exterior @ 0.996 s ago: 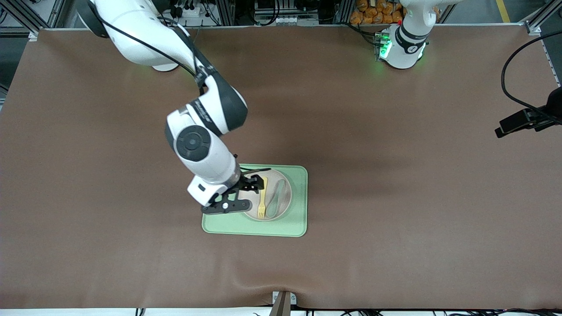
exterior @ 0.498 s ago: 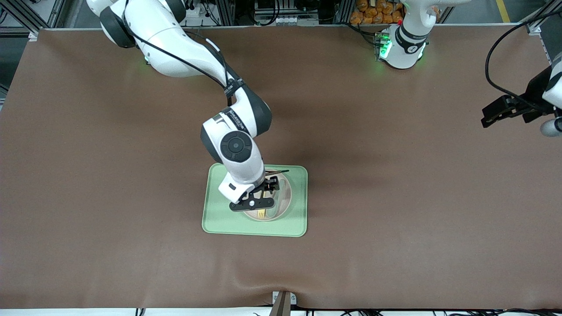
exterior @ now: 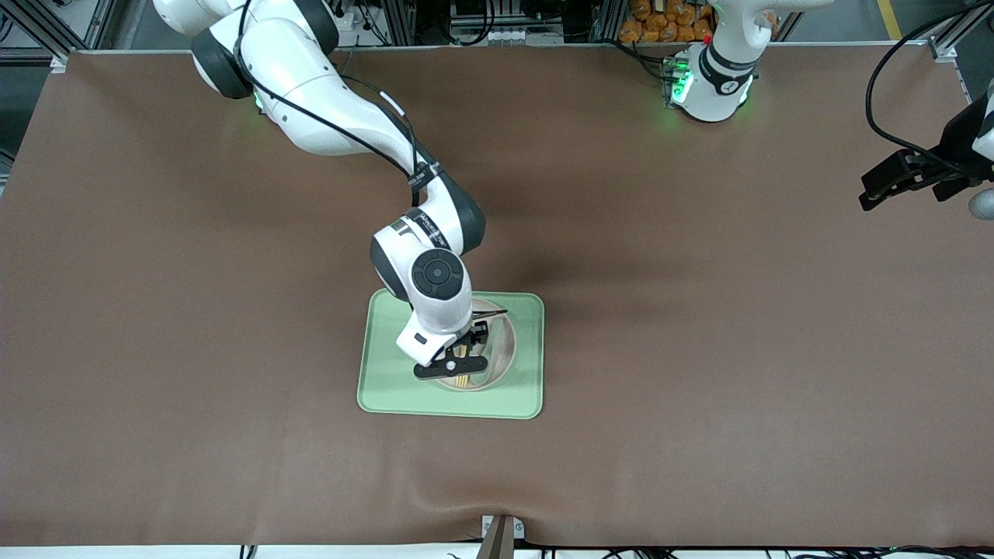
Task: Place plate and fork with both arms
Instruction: 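Move the right gripper over the plate above the yellow fork, then grasp the yellow fork with the right gripper and lift it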
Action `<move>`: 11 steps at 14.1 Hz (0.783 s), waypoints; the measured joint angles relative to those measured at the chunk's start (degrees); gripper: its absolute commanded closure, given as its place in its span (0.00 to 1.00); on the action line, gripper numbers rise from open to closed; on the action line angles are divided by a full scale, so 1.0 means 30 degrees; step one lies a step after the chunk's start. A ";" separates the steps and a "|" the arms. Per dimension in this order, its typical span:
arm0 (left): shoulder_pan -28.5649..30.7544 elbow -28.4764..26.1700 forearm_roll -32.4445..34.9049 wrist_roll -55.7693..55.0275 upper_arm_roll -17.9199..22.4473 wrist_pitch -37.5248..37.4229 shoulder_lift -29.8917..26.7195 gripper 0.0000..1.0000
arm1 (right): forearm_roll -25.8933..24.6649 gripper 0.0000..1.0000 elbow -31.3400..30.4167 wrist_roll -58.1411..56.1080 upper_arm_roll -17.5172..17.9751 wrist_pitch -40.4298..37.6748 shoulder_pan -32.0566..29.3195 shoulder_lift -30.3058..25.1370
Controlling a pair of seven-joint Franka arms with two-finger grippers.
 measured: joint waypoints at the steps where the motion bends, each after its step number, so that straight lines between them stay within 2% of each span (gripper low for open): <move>1: -0.0009 -0.0007 -0.0213 0.0000 -0.0015 0.0017 -0.0001 0.00 | -0.0015 0.30 0.0002 0.0209 0.0001 0.0243 0.0026 0.0177; 11: -0.0172 -0.0169 -0.0597 0.0042 -0.0441 0.0118 -0.0002 0.00 | -0.0035 0.32 0.0007 0.0530 0.0004 0.0862 0.0221 0.0843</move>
